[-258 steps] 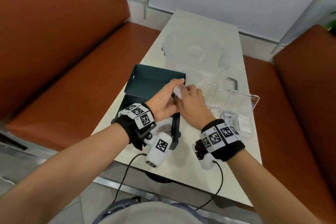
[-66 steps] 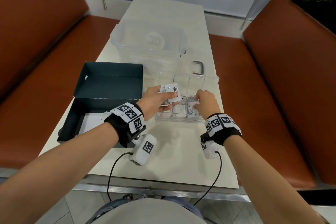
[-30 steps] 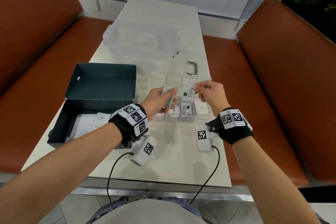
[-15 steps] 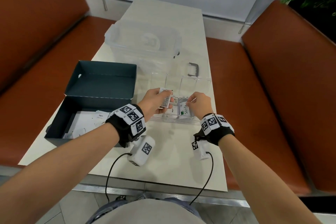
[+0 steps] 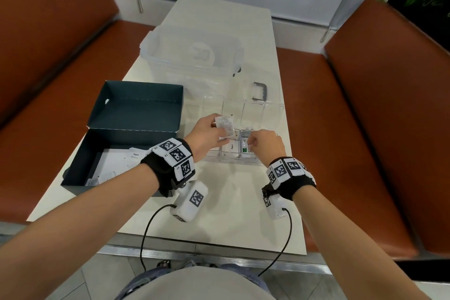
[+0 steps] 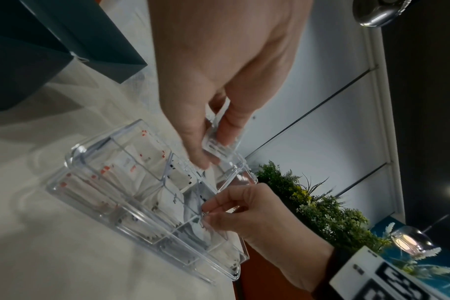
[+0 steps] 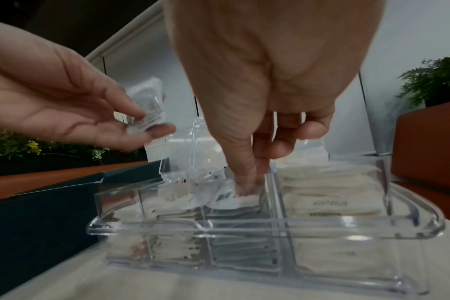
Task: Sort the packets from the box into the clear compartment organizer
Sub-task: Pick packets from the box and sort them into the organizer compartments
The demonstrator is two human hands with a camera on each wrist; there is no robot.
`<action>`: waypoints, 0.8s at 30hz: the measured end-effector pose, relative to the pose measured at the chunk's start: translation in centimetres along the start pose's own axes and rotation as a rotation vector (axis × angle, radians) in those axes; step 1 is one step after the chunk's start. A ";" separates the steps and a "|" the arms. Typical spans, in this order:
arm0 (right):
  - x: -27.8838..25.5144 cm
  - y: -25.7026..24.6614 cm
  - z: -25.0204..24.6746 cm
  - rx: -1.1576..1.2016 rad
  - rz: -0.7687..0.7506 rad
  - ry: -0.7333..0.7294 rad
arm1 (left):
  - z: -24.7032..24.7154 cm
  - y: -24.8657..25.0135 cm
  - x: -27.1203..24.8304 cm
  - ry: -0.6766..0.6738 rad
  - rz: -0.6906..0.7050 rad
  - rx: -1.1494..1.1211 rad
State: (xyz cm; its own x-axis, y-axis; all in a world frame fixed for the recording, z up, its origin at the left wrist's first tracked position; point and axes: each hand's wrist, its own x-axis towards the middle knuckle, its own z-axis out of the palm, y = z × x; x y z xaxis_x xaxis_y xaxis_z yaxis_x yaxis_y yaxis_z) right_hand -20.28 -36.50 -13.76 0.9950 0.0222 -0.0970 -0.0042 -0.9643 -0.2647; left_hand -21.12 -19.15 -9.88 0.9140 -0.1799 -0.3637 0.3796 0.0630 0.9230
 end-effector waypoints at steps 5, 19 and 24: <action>-0.2 0.3 -1.1 0.320 0.017 0.119 | -0.4 0.1 -0.2 0.048 0.106 0.142; -1.1 -1.7 -5.0 1.152 0.169 0.056 | 0.2 0.3 0.1 -0.081 0.209 0.229; 0.3 0.5 -5.2 1.090 0.258 0.161 | -0.1 0.2 0.0 -0.134 0.125 0.204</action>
State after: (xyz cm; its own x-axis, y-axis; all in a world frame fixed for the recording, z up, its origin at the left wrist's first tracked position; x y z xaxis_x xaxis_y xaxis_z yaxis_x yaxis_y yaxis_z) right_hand -19.43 -38.32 -8.89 0.9529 -0.2541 -0.1657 -0.2170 -0.1895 -0.9576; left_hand -21.02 -19.05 -9.74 0.9196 -0.3125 -0.2382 0.2162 -0.1036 0.9708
